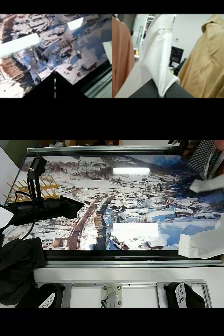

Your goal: Fold the clothes and pants, and hang the long-sleeved shirts on hangers.

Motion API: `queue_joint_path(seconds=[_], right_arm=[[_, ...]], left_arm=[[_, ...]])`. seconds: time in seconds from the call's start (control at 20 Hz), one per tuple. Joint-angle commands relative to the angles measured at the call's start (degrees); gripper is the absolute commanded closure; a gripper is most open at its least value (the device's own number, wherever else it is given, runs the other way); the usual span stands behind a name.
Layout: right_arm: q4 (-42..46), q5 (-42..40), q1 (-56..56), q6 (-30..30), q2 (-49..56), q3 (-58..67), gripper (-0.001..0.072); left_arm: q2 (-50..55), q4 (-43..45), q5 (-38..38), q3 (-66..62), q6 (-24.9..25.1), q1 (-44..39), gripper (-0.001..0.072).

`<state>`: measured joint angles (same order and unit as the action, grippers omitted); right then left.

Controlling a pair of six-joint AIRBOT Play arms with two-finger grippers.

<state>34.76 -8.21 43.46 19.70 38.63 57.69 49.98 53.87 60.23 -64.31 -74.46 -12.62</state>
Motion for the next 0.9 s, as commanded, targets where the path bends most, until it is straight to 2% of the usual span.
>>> queue_joint_path(seconds=[0.0,0.85], right_arm=[[0.2,-3.9,0.2,-0.5,0.0,0.8,0.0704],[0.2,-4.7,0.1,-0.5,1.4,6.3,0.0704]], left_arm=[[0.0,0.0,0.3,-0.1,0.0,0.0,0.0685],[0.0,0.2,2.8,-0.1,0.0,0.1,0.0684]])
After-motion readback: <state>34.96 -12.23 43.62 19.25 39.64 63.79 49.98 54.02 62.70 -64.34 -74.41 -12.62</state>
